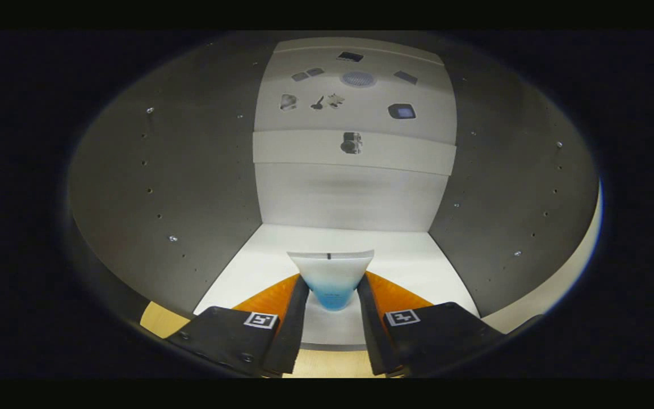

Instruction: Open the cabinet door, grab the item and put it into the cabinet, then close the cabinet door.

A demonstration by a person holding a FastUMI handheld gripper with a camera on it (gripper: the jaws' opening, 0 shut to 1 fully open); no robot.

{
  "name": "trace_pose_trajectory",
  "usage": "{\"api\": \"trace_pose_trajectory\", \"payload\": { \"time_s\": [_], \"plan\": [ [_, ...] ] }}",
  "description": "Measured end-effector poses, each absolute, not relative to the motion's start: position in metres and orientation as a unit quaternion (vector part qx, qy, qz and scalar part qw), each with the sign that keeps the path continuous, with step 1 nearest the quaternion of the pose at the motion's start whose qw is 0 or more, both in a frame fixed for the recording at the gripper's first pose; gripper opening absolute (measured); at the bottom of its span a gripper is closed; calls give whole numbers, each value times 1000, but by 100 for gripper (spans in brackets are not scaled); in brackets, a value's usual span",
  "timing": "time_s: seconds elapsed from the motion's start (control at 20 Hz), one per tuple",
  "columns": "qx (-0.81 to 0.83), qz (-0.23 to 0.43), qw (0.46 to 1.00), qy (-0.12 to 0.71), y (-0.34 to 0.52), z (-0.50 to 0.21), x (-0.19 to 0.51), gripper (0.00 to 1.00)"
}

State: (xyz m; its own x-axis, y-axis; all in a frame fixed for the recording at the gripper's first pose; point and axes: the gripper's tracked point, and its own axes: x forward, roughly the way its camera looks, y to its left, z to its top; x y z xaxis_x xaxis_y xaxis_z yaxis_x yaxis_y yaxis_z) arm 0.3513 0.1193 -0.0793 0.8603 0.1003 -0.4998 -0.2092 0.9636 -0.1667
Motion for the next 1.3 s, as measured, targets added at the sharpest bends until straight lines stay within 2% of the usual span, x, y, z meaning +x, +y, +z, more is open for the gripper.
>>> {"api": "trace_pose_trajectory", "payload": {
  "time_s": [0.2,0.45,0.6,0.65,0.7,1.0,1.3],
  "plan": [
    [-117,83,959,245,122,-79,357,55],
    [-118,79,960,242,120,-80,360,61],
    [-110,80,959,247,122,-83,359,83],
    [-109,81,960,245,123,-82,358,94],
    [-109,83,961,241,124,-81,356,98],
    [-111,83,968,209,125,-59,336,99],
    [-100,93,977,164,122,-30,273,99]
  ]
}}
